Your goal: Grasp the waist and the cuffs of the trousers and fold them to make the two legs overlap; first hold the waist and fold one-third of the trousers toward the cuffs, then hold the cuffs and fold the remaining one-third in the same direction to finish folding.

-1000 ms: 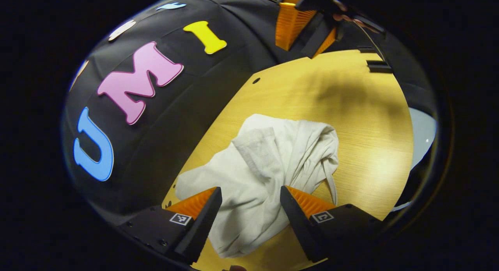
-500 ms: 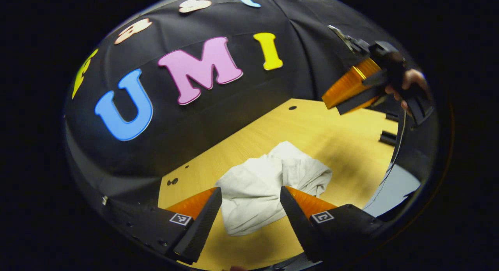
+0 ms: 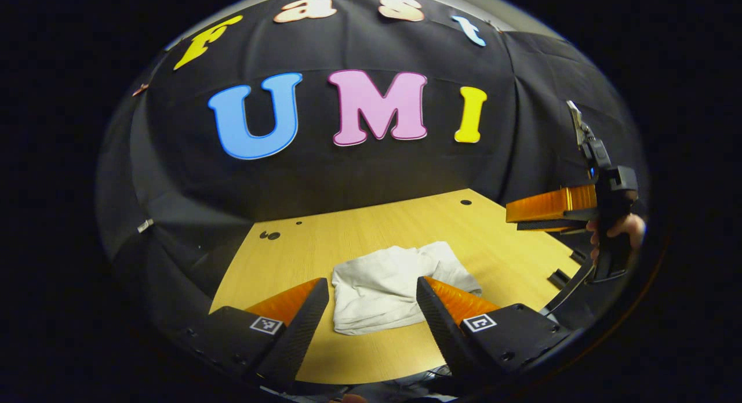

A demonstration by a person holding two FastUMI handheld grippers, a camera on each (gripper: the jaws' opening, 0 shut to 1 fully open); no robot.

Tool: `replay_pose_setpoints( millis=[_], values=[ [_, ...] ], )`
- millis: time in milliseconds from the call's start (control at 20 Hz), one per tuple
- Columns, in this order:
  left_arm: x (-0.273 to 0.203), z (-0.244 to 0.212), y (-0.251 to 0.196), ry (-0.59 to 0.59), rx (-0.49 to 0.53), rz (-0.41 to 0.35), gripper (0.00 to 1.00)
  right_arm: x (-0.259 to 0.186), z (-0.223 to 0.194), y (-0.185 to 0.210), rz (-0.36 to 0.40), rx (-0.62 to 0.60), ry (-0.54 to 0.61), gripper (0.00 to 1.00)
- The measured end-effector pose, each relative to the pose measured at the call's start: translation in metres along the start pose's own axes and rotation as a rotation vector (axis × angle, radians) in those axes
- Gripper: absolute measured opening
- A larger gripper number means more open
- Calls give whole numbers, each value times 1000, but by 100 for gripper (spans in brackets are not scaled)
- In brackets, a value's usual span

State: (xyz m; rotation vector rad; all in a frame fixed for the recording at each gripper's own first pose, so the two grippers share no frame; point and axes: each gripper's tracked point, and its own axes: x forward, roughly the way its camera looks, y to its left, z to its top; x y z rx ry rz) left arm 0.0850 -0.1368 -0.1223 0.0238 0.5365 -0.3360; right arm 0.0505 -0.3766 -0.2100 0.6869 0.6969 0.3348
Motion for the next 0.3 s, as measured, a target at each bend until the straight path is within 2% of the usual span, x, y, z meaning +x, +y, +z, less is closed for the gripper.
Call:
replay_pose_setpoints(
  millis=[300],
  values=[
    [-28, 2, 39, -25, -63, 92, 98, 13, 9, -4, -27, -44, 40, 78]
  ],
)
